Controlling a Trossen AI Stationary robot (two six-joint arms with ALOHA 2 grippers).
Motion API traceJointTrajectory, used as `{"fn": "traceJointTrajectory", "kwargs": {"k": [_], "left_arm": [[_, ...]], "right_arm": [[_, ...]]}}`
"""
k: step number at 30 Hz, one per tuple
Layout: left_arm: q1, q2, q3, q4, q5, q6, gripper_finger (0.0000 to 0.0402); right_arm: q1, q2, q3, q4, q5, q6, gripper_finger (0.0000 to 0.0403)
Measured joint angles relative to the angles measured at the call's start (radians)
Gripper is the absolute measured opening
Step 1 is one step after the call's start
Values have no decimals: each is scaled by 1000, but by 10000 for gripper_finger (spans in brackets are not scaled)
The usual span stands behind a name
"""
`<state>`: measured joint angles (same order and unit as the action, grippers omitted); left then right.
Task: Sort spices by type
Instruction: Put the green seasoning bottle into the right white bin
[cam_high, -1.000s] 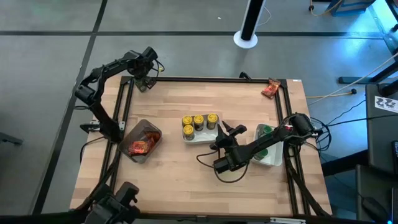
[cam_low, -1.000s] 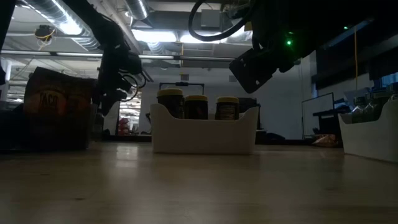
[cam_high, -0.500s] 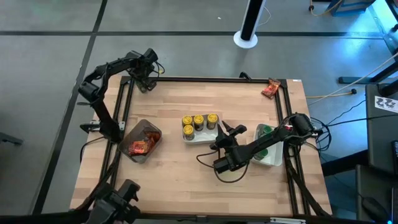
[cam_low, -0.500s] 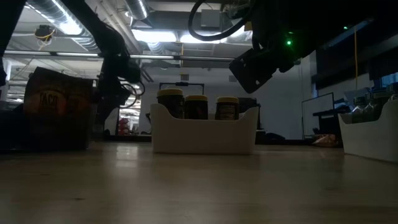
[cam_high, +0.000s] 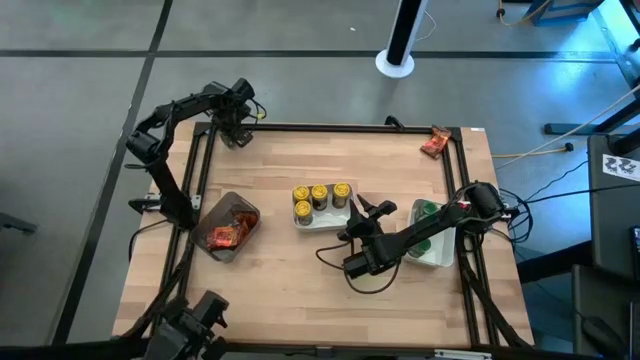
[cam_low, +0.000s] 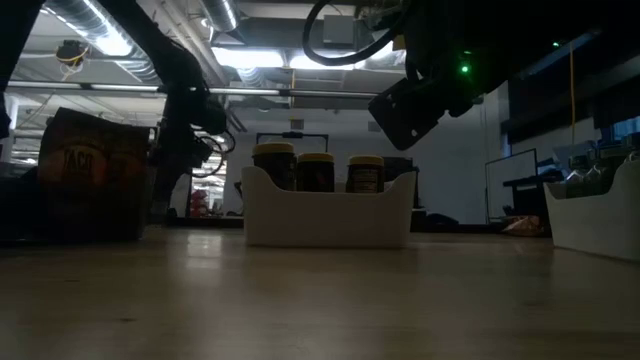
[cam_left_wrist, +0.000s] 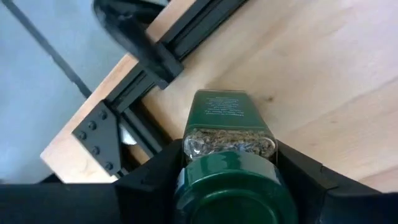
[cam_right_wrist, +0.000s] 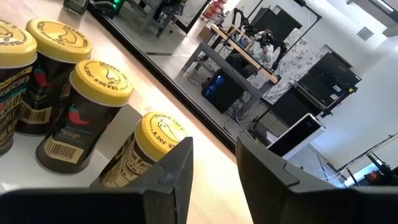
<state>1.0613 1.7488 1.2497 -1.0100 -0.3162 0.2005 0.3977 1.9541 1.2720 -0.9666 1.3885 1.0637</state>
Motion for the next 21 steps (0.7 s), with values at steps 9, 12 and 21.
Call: {"fn": "traceJointTrajectory", "kwargs": {"k": [9,12,21], "left_arm": [[-147,-147,9,-36,-2,-5,184],[-235,-235,11,-77,-4,-36,184],[-595,-494,11,-187,22,-241,184]], "right_arm": [[0,0,0,5,-42,-29,121],[0,0,0,36,-58,-29,121],[14,0,39,51,-144,-227,121]]}}
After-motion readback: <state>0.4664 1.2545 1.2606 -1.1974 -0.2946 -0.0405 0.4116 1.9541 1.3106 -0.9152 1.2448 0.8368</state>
